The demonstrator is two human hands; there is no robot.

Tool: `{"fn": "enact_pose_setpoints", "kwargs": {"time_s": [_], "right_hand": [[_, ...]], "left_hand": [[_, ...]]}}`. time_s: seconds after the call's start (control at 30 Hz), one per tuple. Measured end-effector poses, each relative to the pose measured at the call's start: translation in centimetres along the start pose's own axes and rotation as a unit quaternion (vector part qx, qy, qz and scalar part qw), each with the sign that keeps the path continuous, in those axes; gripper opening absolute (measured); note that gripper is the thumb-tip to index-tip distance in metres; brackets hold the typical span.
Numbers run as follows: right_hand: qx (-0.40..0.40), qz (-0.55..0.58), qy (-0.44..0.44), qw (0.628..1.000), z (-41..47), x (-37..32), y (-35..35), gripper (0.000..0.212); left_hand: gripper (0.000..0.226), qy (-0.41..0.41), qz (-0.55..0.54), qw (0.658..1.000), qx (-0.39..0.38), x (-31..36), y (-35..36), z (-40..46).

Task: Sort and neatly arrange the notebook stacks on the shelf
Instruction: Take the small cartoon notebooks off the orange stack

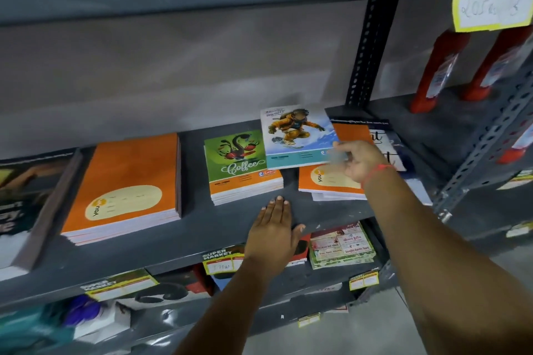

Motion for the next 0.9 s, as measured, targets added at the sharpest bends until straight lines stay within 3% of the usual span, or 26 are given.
{"fn": "enact_pose_setpoints", "kwargs": {"time_s": [0.27, 0.53, 0.7, 0.9], "right_hand": [[-0.069, -0.032, 0.034, 0.996, -0.5, 3.1, 8.4, 0.026], [-0.039, -0.113, 0.034, 0.992, 0.3, 5.8, 10.6, 0.022], [0.010, -0.193, -0.024, 0.981, 0.8, 5.7, 10.7, 0.019], [0.033, -0.368, -0.127, 0.921, 0.6, 6.1, 10.4, 0.022]], "left_hand": [[0.055, -0.064, -0.071, 0.994, 0.044, -3.9, -2.1, -1.6], [0.058, -0.126, -0.010, 0.989, 0.075, -10.1, -1.5, -4.0], [0.063, -0.130, 0.002, 0.987, 0.091, -10.0, -1.2, -3.6], [0.064, -0.127, 0.006, 0.987, 0.094, -9.9, -1.3, -3.6]]}}
Point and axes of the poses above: each hand's wrist, its own z-axis towards the middle knuckle, its own y-axis out of the palm, x = y × z, the point moved 2 cm from there along z, towards the middle knuckle, and after that the axes turned 7 degrees about -y, right-handed, at the moved point
